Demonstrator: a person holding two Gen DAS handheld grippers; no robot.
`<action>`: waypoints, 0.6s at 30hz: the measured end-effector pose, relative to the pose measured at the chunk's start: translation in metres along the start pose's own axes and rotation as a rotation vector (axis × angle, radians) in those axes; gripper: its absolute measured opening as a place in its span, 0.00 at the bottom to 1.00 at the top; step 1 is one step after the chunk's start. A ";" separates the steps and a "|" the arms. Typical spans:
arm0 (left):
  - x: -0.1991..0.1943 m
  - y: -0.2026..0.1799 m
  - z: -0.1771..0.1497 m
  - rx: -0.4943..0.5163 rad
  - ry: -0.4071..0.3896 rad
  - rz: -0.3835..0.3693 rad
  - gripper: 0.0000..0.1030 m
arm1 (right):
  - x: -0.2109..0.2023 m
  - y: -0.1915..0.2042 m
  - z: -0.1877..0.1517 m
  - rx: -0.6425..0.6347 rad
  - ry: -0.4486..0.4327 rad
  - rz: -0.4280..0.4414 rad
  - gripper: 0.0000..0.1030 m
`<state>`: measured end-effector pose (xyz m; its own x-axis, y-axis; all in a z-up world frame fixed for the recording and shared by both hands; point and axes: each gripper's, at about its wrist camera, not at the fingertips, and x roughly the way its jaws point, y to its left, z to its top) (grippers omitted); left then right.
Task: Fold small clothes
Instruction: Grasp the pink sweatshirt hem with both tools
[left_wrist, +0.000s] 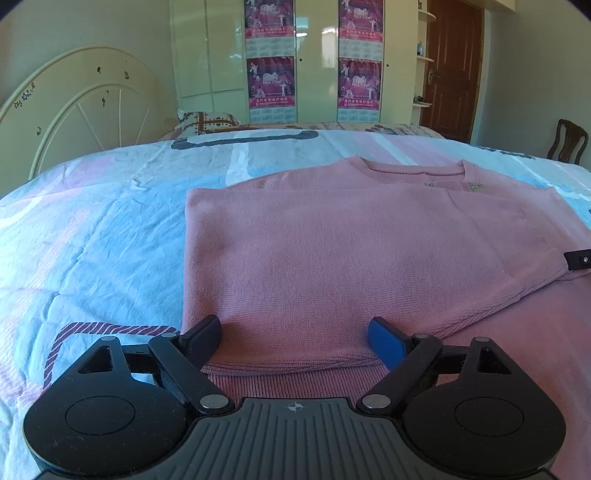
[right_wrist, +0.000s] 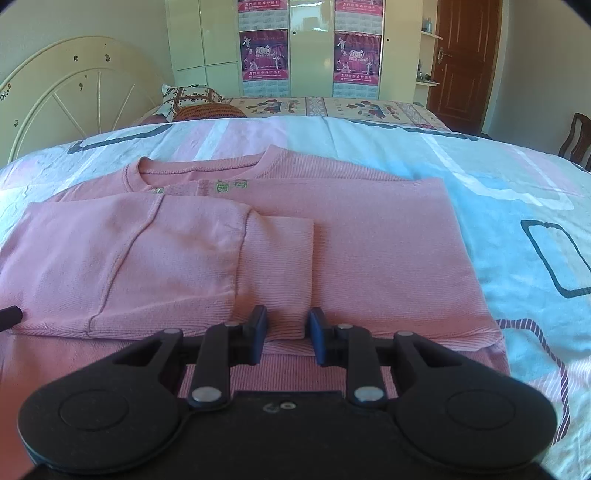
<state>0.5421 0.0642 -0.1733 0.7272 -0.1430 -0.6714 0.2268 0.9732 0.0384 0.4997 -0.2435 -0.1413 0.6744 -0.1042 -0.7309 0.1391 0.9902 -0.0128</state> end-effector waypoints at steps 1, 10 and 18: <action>-0.005 0.000 0.001 0.008 0.008 0.001 0.84 | -0.003 0.000 0.002 0.001 0.008 -0.003 0.32; -0.100 0.021 -0.067 -0.020 0.043 0.071 0.90 | -0.082 -0.063 -0.040 0.126 -0.030 0.071 0.42; -0.173 0.045 -0.141 -0.274 0.102 -0.050 0.74 | -0.155 -0.137 -0.129 0.221 0.051 0.126 0.43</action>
<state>0.3348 0.1587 -0.1598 0.6476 -0.1870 -0.7387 0.0673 0.9797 -0.1890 0.2829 -0.3514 -0.1144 0.6600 0.0294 -0.7507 0.2152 0.9500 0.2264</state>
